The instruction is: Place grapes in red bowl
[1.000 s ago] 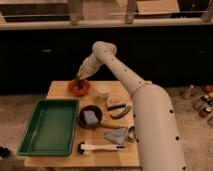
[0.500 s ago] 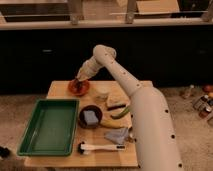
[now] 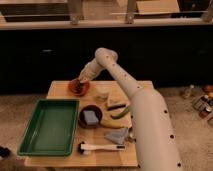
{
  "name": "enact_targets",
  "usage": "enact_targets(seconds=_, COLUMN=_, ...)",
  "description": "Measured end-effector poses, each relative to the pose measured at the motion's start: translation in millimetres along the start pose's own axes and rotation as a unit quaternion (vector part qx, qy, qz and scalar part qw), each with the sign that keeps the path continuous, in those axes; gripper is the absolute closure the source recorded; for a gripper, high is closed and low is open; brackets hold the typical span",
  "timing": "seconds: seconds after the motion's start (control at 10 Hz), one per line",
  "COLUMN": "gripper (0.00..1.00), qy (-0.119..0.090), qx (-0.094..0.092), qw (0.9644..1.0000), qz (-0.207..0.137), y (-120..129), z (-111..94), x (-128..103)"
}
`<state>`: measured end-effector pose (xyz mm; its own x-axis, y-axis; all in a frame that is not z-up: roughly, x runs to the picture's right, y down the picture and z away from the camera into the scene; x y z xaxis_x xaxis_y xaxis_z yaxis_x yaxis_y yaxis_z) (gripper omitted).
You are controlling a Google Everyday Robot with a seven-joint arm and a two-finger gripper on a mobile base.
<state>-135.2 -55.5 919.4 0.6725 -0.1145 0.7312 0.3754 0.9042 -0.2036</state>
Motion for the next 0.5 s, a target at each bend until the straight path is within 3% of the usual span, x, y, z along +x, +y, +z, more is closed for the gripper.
enact_targets(seconds=0.3, gripper=0.30, qy=0.004, qx=0.002, qw=0.9999, qz=0.015, y=4.3, z=-2.2, x=9.3)
enact_targets(seconds=0.5, gripper=0.20, qy=0.005, qx=0.002, qw=0.9998, qz=0.018, y=3.9, z=-2.0, x=10.0)
